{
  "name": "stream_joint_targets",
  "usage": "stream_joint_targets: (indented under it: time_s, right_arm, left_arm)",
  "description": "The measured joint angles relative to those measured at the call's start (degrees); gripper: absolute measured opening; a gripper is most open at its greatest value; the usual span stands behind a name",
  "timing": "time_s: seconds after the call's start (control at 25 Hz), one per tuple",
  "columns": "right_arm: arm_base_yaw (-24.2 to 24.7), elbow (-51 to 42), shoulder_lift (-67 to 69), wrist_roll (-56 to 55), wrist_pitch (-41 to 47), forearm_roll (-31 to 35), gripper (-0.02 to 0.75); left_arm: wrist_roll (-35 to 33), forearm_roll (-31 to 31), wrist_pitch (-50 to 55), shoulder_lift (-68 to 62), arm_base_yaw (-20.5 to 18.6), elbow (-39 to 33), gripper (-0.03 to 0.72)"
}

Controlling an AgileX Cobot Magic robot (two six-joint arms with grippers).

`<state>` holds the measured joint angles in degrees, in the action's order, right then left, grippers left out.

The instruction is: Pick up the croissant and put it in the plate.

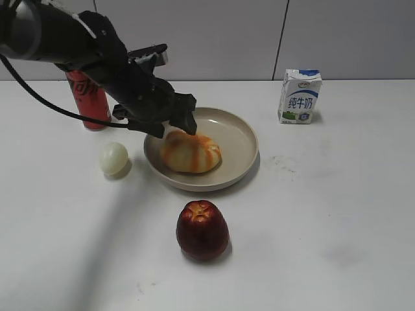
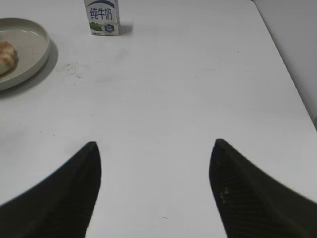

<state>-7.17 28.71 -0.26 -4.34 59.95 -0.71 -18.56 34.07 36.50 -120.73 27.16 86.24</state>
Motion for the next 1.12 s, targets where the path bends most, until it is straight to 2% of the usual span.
stream_joint_targets:
  time_s: [0.32, 0.56, 0.68, 0.76, 0.92, 1.12]
  right_arm:
    - [0.0, 0.0, 0.0, 0.0, 0.0, 0.0, 0.519]
    - [0.0, 0.0, 0.0, 0.0, 0.0, 0.0, 0.519]
    - [0.0, 0.0, 0.0, 0.0, 0.0, 0.0, 0.519]
    - [0.0, 0.0, 0.0, 0.0, 0.0, 0.0, 0.519]
    - [0.0, 0.0, 0.0, 0.0, 0.0, 0.0, 0.519]
    - [0.0, 0.0, 0.0, 0.0, 0.0, 0.0, 0.519]
  left_arm:
    - [0.0, -3.9, 9.8, 12.4, -0.5, 0.0, 0.628]
    - [4.6, -15.6, 17.7, 25.9, -2.5, 0.0, 0.619]
    - [7.0, -20.5, 20.4, 32.0, -5.5, -2.2, 0.612]
    - [8.0, -21.8, 21.4, 36.4, -8.5, -5.5, 0.608]
    - [8.8, -22.8, 21.3, 46.4, -14.6, -17.0, 0.599]
    - [9.1, -22.9, 19.4, 61.3, -19.0, -32.7, 0.592]
